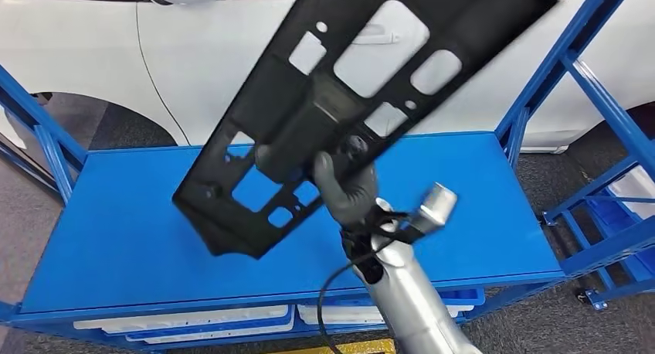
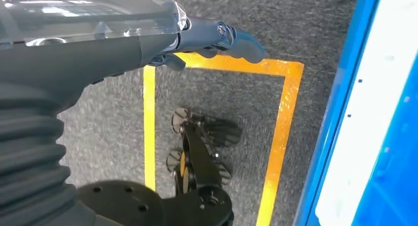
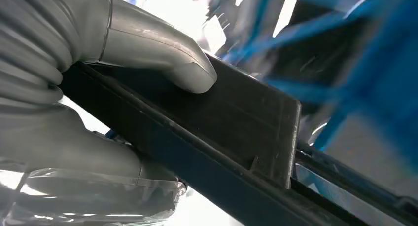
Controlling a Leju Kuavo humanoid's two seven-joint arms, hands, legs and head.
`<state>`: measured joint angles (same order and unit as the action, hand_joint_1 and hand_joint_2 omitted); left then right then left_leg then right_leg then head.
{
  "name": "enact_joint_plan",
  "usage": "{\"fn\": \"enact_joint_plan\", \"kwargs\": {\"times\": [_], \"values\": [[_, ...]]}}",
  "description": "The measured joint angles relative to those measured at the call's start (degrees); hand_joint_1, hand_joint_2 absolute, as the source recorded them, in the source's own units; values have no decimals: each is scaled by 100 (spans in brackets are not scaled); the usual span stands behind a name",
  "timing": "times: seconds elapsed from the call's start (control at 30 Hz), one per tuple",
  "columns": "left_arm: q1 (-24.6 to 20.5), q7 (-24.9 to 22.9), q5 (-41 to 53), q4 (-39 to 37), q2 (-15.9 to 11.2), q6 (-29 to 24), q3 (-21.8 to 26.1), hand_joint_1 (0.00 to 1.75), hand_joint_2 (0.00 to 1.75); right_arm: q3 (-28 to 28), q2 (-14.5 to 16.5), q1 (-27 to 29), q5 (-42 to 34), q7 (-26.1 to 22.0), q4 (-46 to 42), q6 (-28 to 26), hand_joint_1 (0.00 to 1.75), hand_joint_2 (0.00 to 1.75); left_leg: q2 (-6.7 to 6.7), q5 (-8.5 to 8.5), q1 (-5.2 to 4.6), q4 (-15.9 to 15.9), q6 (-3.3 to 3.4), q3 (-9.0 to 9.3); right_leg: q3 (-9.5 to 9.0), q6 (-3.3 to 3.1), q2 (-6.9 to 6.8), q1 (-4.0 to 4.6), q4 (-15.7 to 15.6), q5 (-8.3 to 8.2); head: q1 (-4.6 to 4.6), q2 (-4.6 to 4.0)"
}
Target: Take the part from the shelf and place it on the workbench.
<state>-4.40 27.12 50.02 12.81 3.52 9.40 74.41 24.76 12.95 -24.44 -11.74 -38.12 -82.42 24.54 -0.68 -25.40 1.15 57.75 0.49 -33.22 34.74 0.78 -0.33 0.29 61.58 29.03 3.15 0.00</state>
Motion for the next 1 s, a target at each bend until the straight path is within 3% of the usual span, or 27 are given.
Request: {"fn": "enact_joint_plan", "kwargs": {"times": [0.07,0.13,0.17,0.2,0.27,0.3,0.33,0.43,0.5,0.6,0.63,0.67,0.7,0.77,0.83,0.93,1.0], "values": [[-14,10,-1,0,-3,-34,7,0,175,11,-93,519,-5,-2,-770,419,175,175,31,-13,-11,0,42,4,367,48,13,-19,769,376,0,0],[-34,-7,21,0,-4,-86,15,0,175,72,-174,886,76,-2,-1313,588,175,175,41,-22,-25,6,56,7,652,60,14,-34,1317,516,0,0],[-44,-24,46,0,-4,-105,17,0,175,127,-211,996,107,-2,-1527,581,175,175,41,-27,-34,11,59,10,645,47,14,-39,1273,421,0,0],[-53,-46,78,0,-4,-117,18,0,175,196,-243,1061,126,-2,-1707,526,175,175,40,-29,-44,15,59,16,519,21,14,-38,997,238,0,0],[-76,-84,145,-1,-1,-122,11,0,175,365,-308,1126,143,-2,-2022,334,175,175,36,-32,-70,25,52,28,107,-61,11,-14,161,-144,0,0],[-87,-99,175,-1,1,-122,3,0,175,447,-345,1152,155,-2,-2157,239,175,175,34,-30,-80,29,39,30,-39,-92,8,1,-141,-254,0,0],[-94,-114,202,-1,1,-124,-6,0,175,520,-387,1183,176,-2,-2284,163,175,175,34,-25,-84,30,19,28,-113,-113,8,17,-303,-302,0,0],[-104,-156,269,0,-16,-151,-32,0,175,651,-491,1287,278,-2,-2579,42,175,175,38,-18,-85,15,-68,23,-111,-157,13,6,-390,-361,0,0],[-109,-174,307,0,-37,-175,-52,0,175,700,-539,1341,379,-2,-2712,5,175,175,39,-240,-88,234,-117,-57,-109,-217,-1,-37,-476,-439,1,-1],[-109,-184,323,0,-64,-193,-64,0,175,735,-631,1450,493,-2,-2819,-15,175,175,40,-904,-55,1264,-184,-402,-35,-255,-12,-47,-503,-522,2,-1],[-107,-185,320,0,-71,-194,-64,0,175,738,-664,1493,509,-2,-2834,-7,175,175,41,-1008,-46,1501,-202,-454,5,-250,-12,-47,-491,-545,2,-1],[-105,-185,316,0,-74,-193,-64,0,175,738,-694,1529,521,-2,-2845,18,175,175,42,-997,-40,1523,-213,-404,46,-241,-11,-48,-476,-569,2,-1],[-105,-186,312,0,-77,-192,-64,0,175,739,-719,1557,531,-2,-2855,54,175,175,43,-885,-34,1305,-220,-237,88,-227,-8,-52,-456,-592,2,0],[-117,-187,307,0,-86,-188,-65,0,175,737,-751,1588,561,-2,-2877,127,175,175,42,-600,-24,486,-214,272,158,-184,3,-51,-405,-633,2,0],[-132,-192,315,0,-92,-187,-66,0,175,726,-769,1600,599,-2,-2895,150,175,175,27,-456,-39,-35,-153,548,201,-124,10,-34,-364,-677,1,0],[-131,-244,360,0,-90,-188,-71,0,175,687,-800,1633,640,-2,-2915,106,175,175,25,-362,-56,-78,-30,511,227,-19,17,-35,-364,-755,0,-1],[-145,-301,413,0,-86,-190,-94,0,175,631,-842,1679,660,-2,-2956,62,175,175,48,-258,-45,-88,57,437,331,52,28,-57,-155,-522,0,-1]]}}
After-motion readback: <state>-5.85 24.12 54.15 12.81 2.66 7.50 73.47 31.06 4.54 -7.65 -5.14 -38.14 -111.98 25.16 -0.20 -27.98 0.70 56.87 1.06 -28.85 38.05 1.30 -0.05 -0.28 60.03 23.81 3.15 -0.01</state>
